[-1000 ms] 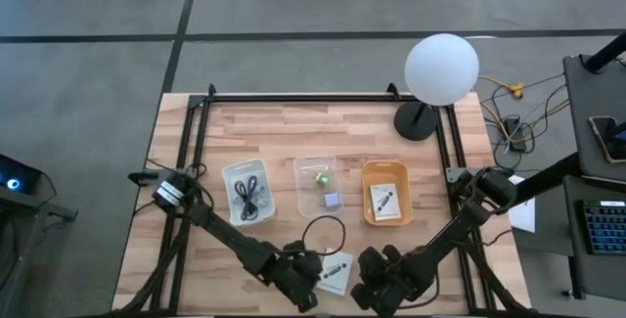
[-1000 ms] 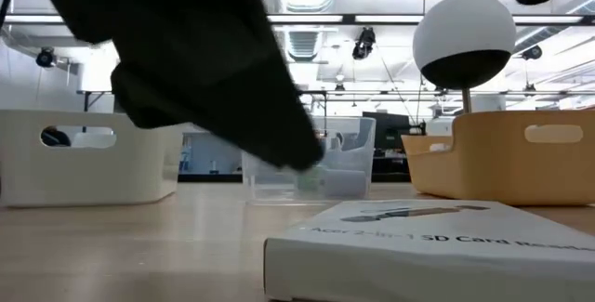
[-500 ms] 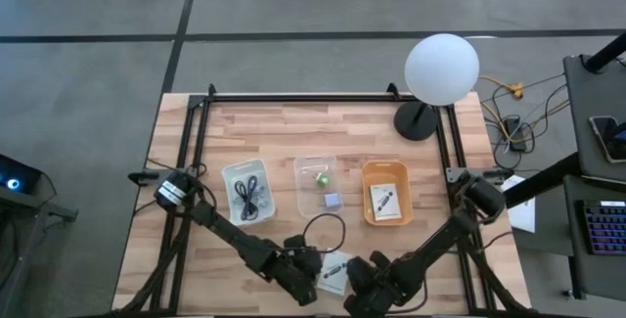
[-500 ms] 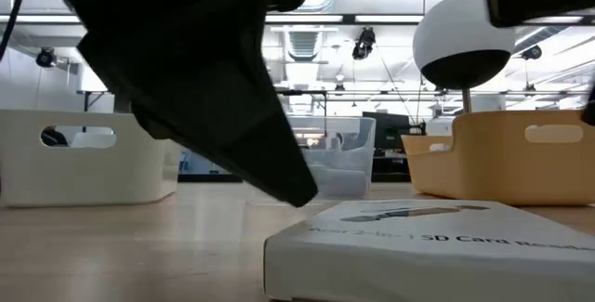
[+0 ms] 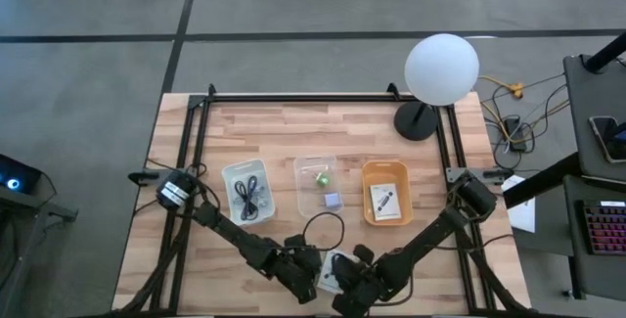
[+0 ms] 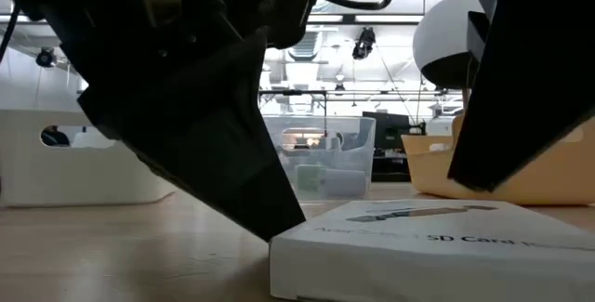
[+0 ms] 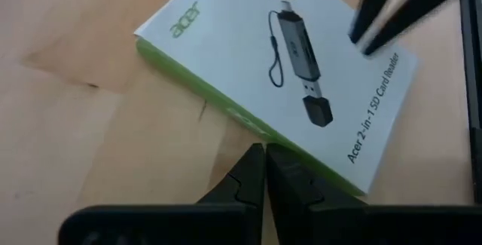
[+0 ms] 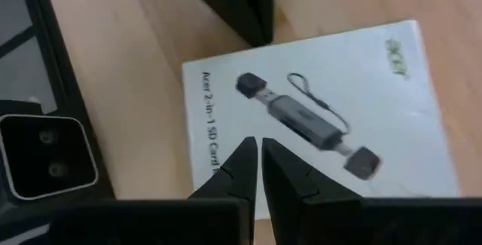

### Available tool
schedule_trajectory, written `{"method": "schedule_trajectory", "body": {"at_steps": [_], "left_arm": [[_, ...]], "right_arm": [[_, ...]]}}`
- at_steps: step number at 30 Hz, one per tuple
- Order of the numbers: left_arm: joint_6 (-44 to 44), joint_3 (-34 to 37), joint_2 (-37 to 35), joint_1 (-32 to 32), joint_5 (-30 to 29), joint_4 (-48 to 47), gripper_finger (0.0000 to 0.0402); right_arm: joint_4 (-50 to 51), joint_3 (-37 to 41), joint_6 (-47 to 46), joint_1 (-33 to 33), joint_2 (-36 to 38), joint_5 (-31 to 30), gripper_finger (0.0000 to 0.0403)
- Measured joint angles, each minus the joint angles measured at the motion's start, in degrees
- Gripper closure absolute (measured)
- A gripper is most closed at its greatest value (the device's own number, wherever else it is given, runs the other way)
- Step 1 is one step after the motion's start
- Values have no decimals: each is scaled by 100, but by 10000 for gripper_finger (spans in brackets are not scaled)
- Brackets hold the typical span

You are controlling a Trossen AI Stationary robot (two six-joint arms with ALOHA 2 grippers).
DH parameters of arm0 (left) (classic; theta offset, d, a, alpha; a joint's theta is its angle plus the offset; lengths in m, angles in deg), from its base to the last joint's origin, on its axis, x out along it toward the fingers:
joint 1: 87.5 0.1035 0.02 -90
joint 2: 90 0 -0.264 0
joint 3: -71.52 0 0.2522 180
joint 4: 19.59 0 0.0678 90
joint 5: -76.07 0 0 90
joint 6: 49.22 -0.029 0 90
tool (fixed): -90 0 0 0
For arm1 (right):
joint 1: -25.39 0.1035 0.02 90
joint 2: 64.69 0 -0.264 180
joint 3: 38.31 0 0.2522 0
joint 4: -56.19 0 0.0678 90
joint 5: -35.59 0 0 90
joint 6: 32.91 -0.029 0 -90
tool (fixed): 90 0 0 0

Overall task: Pick and place items into bin
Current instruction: Put the white card reader box into the yellow bin

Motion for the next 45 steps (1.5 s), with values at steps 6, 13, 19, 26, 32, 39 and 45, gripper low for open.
{"method": "schedule_trajectory", "body": {"at_steps": [6,13,19,26,32,39,45], "left_arm": [[-2,0,10,0,44,9,402],[-22,13,35,29,42,15,402],[-124,-90,0,33,-18,-75,402],[-383,-318,-96,52,-269,-19,402],[-476,-310,-93,52,-313,-21,402],[-463,-249,59,89,-274,50,402],[-550,-285,112,153,-226,180,402]], "right_arm": [[452,8,-428,39,133,158,390],[563,130,-550,137,127,447,390],[1081,189,-902,148,75,650,390],[970,189,-772,105,40,631,390],[973,189,-668,98,31,606,390],[963,189,-649,94,31,602,390],[903,194,-645,102,31,661,390]]}}
